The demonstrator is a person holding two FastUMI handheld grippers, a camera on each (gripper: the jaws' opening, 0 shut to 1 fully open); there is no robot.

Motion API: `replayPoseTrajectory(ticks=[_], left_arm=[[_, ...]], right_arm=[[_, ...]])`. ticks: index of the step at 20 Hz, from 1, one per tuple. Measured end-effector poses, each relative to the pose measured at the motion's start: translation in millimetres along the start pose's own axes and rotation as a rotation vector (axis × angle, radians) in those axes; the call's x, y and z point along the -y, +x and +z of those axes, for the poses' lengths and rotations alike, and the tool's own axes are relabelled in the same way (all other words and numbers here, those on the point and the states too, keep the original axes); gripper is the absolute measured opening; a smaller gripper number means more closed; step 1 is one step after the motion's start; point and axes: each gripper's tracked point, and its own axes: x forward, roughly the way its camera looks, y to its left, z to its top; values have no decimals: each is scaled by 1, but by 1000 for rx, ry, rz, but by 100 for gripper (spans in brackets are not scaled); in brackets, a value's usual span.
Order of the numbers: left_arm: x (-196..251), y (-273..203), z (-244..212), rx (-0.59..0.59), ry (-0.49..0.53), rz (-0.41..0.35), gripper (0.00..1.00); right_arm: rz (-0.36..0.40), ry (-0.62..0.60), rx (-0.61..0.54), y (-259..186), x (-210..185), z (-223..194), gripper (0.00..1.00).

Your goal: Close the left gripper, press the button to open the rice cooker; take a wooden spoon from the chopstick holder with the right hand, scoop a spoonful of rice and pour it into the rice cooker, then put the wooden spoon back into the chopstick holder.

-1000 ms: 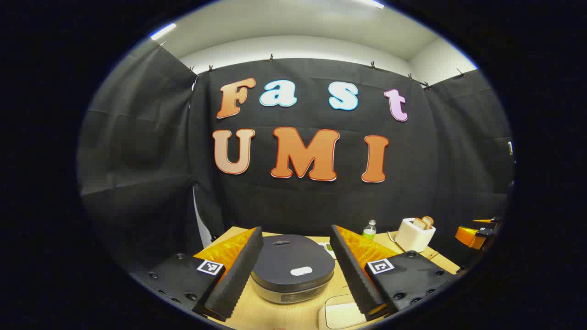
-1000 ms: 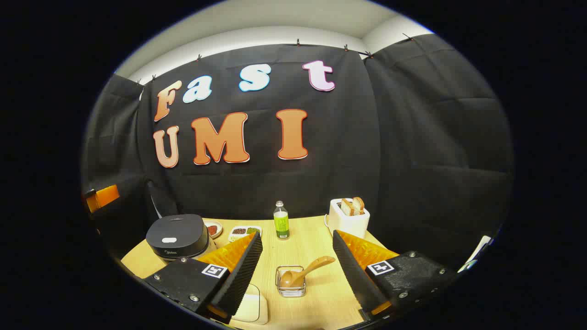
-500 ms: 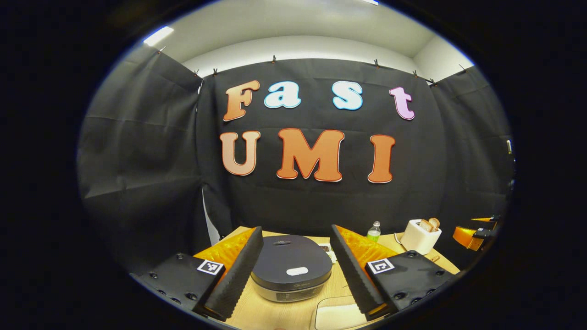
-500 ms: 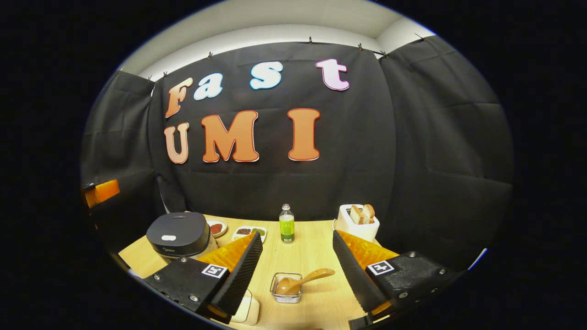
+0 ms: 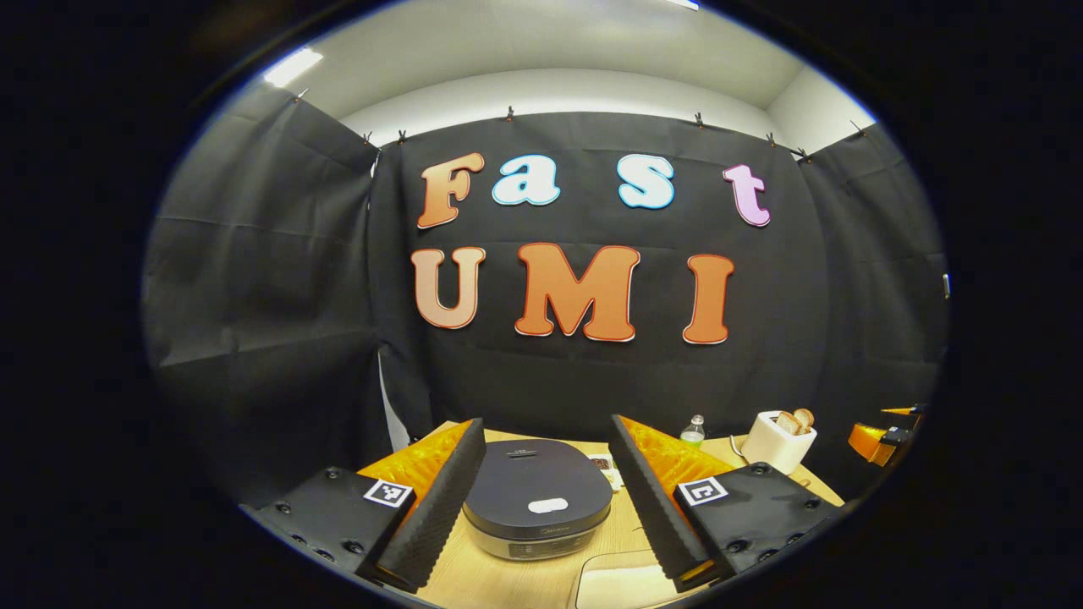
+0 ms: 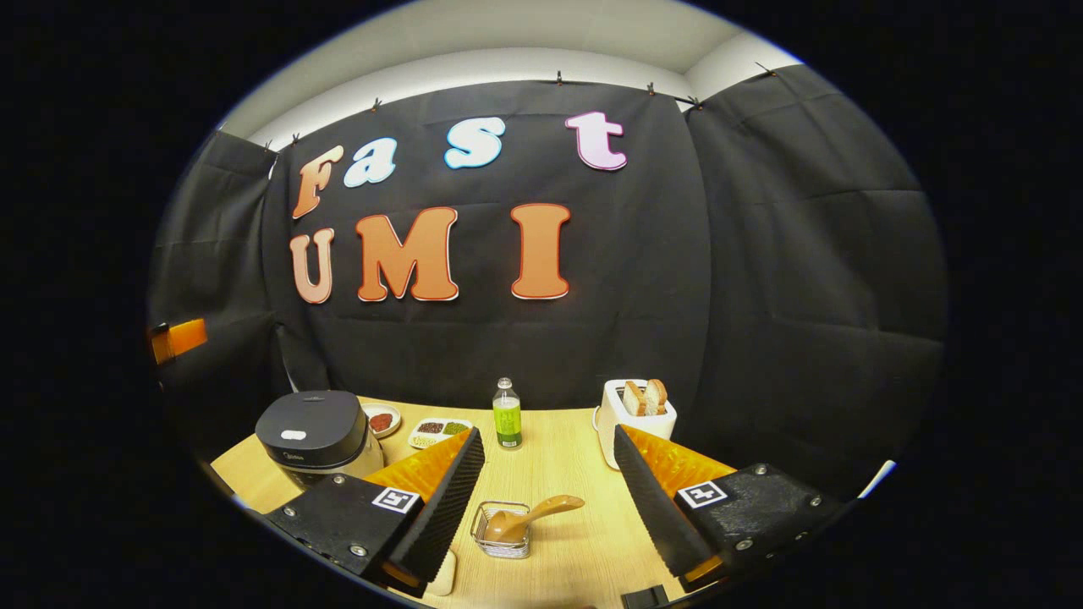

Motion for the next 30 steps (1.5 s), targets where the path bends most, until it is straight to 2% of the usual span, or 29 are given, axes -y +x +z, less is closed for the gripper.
replayPoseTrajectory(ticks=[6,10,15,18,23,24,25,26,29,30], left_arm=[[3,10,8,10,3,-33,95],[-2,8,19,27,15,-48,95],[-8,-1,30,53,15,-70,60],[-12,-1,27,37,46,-69,25],[-5,-1,24,3,32,-126,26],[-4,-1,21,-6,33,-142,29],[-8,3,22,-4,40,-121,16],[2,1,19,-13,46,-148,4],[12,8,14,-36,33,-178,4],[12,11,8,-51,28,-186,0]], right_arm=[[-66,-25,29,-15,8,7,95],[-72,-5,25,-19,5,8,95],[-67,-13,25,-23,-4,8,95],[-63,-22,22,-23,-10,8,95],[-57,-23,9,-24,-16,4,95],[-57,-23,3,-24,-16,3,95],[-59,-22,-1,-24,-16,1,95],[-62,-19,-2,-25,-16,1,95],[-77,-19,2,-25,-11,3,95],[-84,-19,2,-25,-9,3,95]])
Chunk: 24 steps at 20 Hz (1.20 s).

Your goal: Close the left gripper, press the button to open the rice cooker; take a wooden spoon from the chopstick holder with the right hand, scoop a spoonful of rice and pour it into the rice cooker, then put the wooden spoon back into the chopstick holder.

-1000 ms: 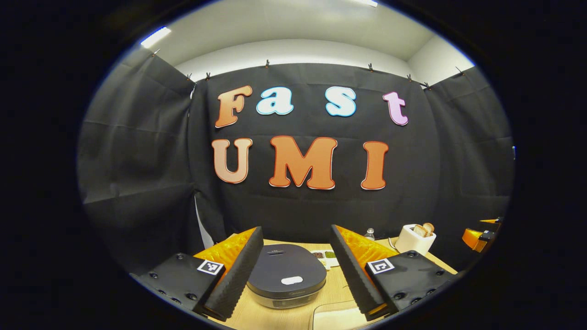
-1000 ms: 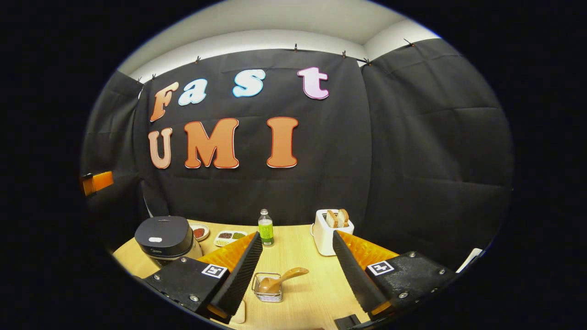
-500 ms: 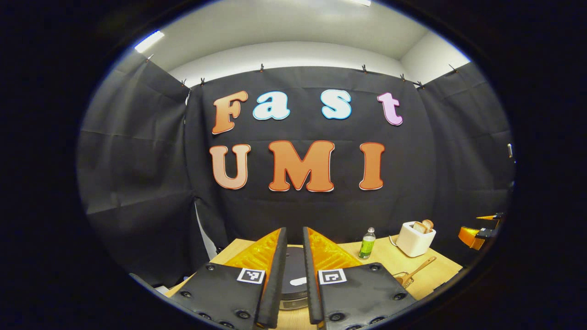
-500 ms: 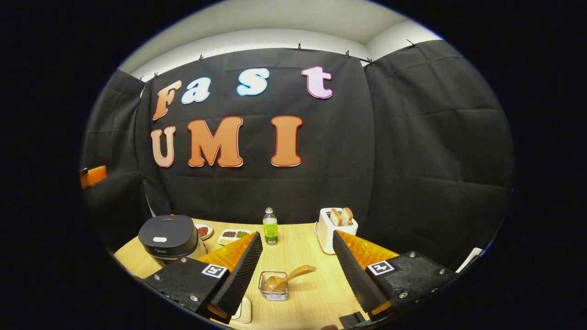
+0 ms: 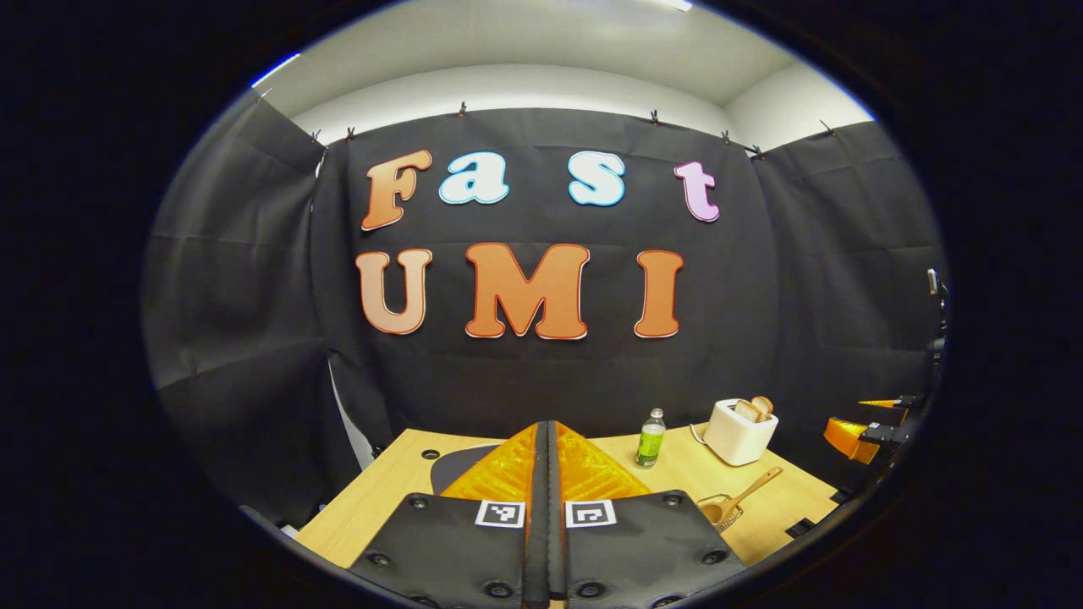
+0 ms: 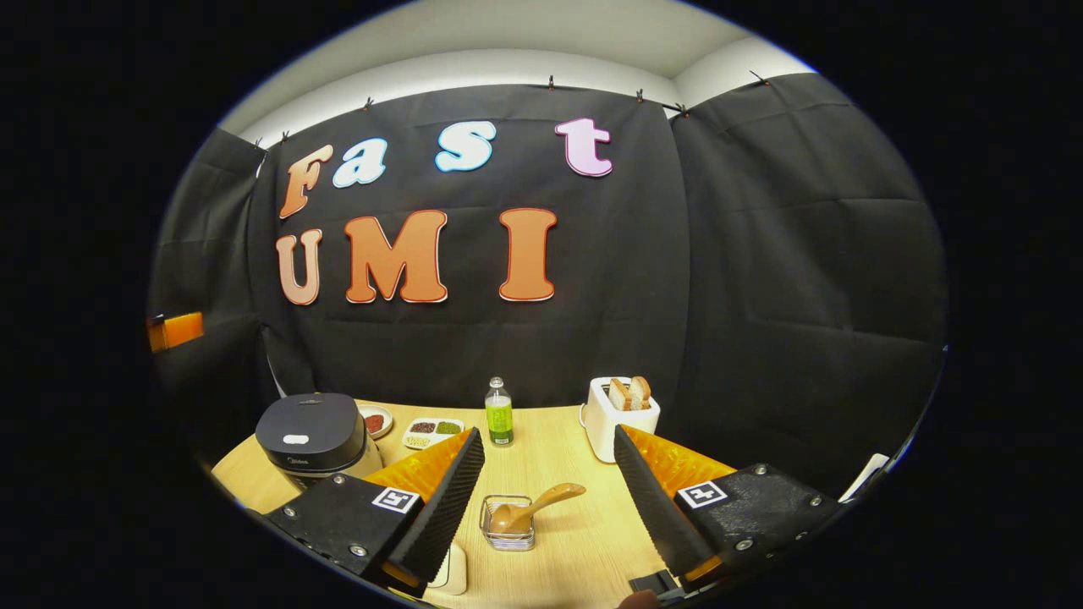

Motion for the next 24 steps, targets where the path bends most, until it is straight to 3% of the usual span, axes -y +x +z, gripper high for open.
replayPoseTrajectory(ticks=[1,10,17,18,19,20,21,24], left_arm=[[2,5,-3,-12,-7,-10,4],[3,66,-96,-248,-87,-60,1],[-1,102,-164,-412,-89,-36,4],[-4,105,-169,-424,-81,-23,1],[-8,109,-174,-435,-72,-15,0],[-12,110,-179,-450,-65,-6,4],[-14,110,-183,-463,-61,0,4],[-18,107,-201,-507,-29,9,0]], right_arm=[[-3,1,-1,0,2,0,95],[-45,-8,-36,2,19,-12,95],[-77,-17,-67,4,31,-23,95],[-83,-16,-70,5,34,-24,100],[-90,-14,-72,5,36,-25,95],[-96,-10,-76,5,39,-26,100],[-101,-5,-80,5,40,-28,95],[-115,1,-92,5,47,-32,95]])
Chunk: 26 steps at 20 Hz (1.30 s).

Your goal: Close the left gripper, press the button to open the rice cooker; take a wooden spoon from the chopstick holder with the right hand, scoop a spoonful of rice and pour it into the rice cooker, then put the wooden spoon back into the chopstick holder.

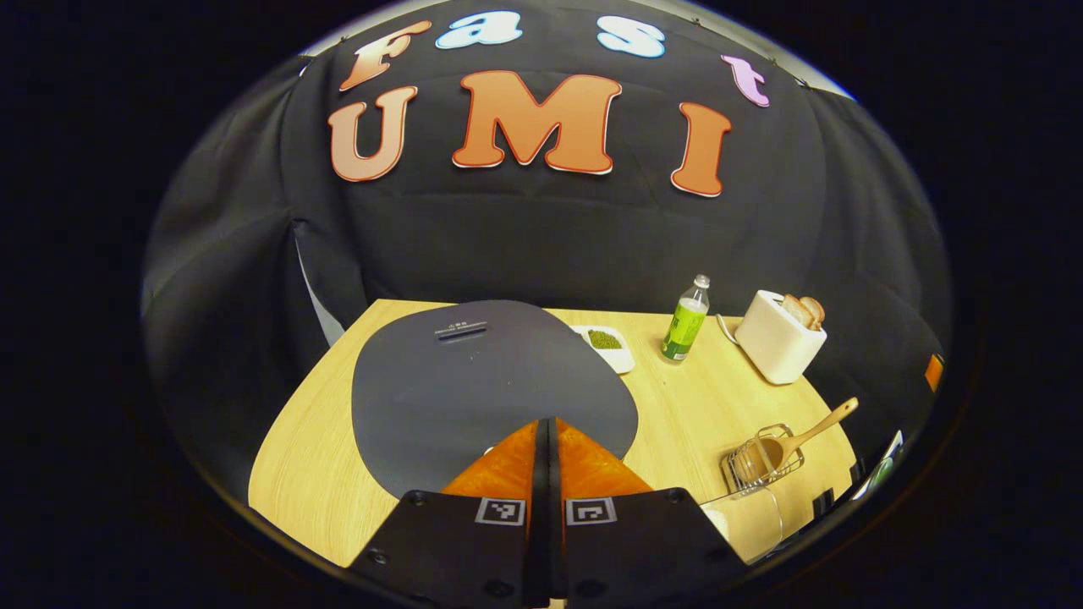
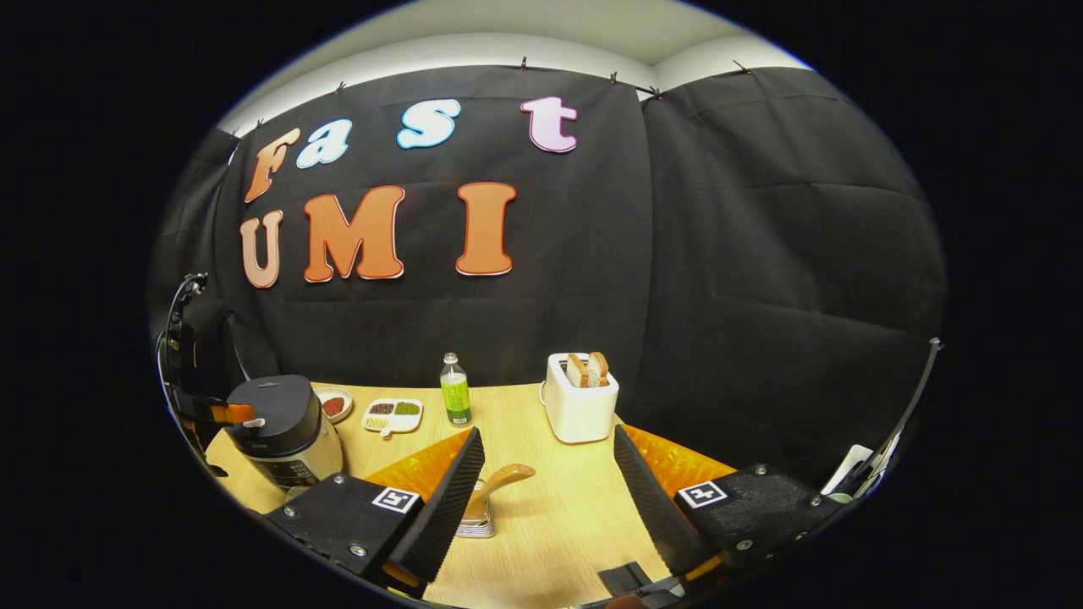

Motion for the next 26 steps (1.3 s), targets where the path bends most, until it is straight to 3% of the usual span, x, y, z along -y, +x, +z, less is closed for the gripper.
replayPoseTrajectory(ticks=[2,4,5,7,8,9,10,14,17,20,21,26], left_arm=[[0,-1,-2,4,28,-4,7],[0,2,-8,-30,24,-14,0],[-1,3,-7,-36,-4,-30,4],[-1,6,-14,-86,-111,-94,0],[-1,4,-6,-76,-168,-122,9],[-3,3,-10,-98,-208,-149,0],[-4,3,-8,-83,-226,-156,4],[-4,-2,2,-29,-122,-64,4],[-4,-28,58,133,-123,-31,7],[-25,-78,131,317,-113,8,4],[-28,-93,144,360,-111,15,0],[-50,-151,174,502,-50,112,4]], right_arm=[[-9,1,-8,2,3,-2,95],[-16,7,-17,2,6,-6,95],[-16,10,-24,3,7,-7,95],[-15,10,-32,3,7,-10,95],[-15,5,-38,3,7,-12,95],[-15,1,-40,2,8,-13,95],[-13,-2,-38,1,7,-11,95],[3,16,-21,2,3,-2,96],[9,36,-6,1,2,3,95],[16,62,-4,3,2,3,95],[20,73,-4,3,1,3,95],[67,141,-22,8,-13,-4,95]])
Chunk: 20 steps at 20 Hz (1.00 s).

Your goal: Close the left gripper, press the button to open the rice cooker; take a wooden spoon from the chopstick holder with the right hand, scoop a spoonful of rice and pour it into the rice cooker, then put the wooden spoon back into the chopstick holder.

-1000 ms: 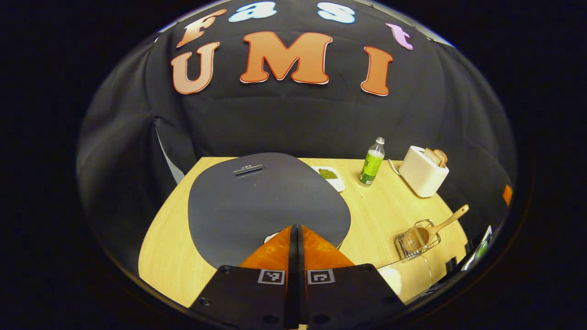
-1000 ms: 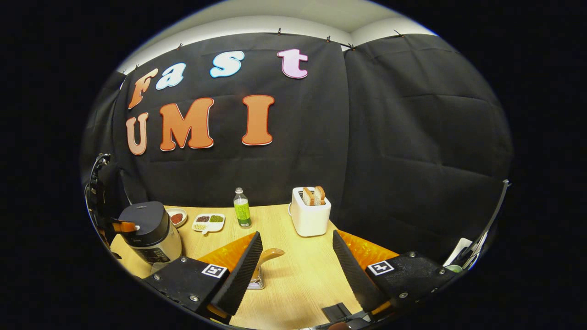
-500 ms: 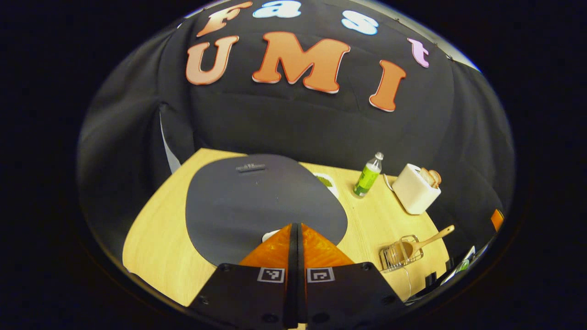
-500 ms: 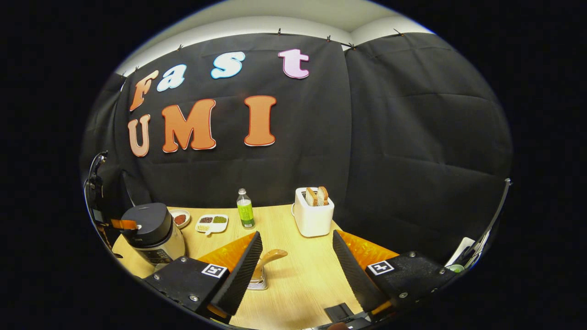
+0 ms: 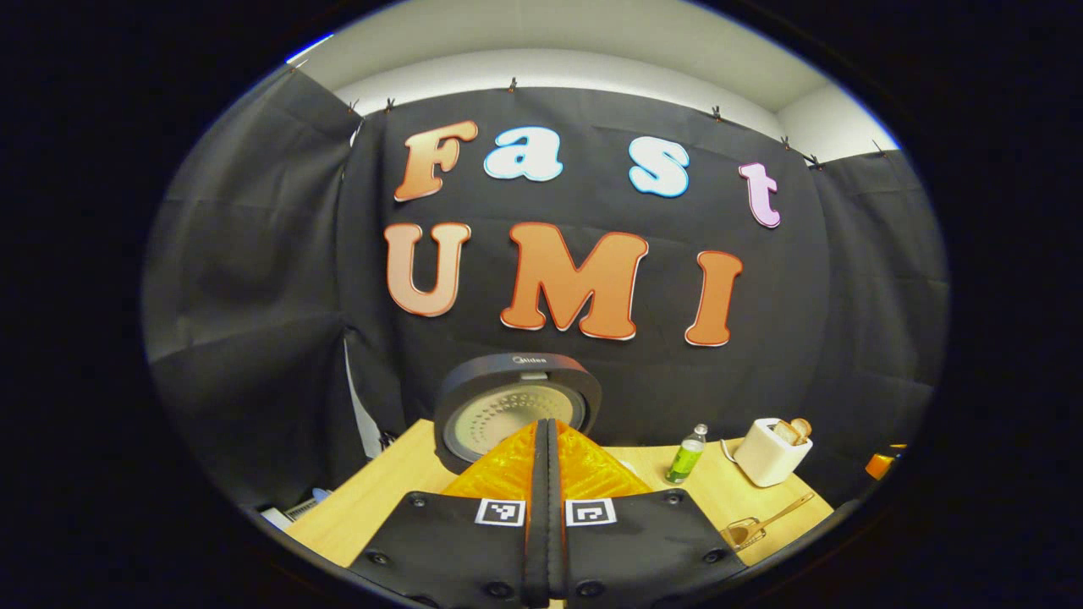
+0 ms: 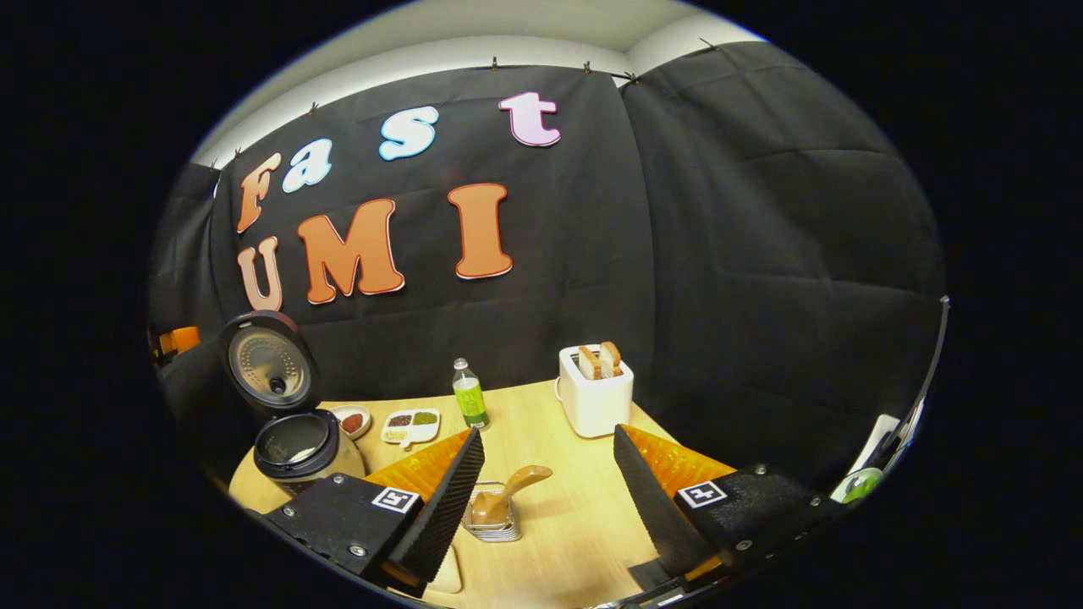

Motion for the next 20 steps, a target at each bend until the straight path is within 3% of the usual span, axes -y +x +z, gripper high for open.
replayPoseTrajectory(ticks=[4,8,15,16,17,19,20], left_arm=[[-15,-19,5,-3,-12,42,4],[-51,-31,1,-16,38,148,5],[-78,-38,-7,-22,-5,172,8],[-80,-36,-9,-21,-4,172,30],[-80,-39,-7,-18,-1,170,37],[-79,-37,-6,-13,-1,159,37],[-76,-39,-5,-10,-5,151,51]], right_arm=[[40,91,-17,15,-6,-11,95],[65,180,-66,40,-8,-37,95],[73,266,-166,74,-5,-81,94],[74,291,-182,77,-6,-86,93],[76,305,-197,80,-9,-92,92],[87,325,-217,86,-14,-103,85],[91,337,-228,89,-16,-107,82]])
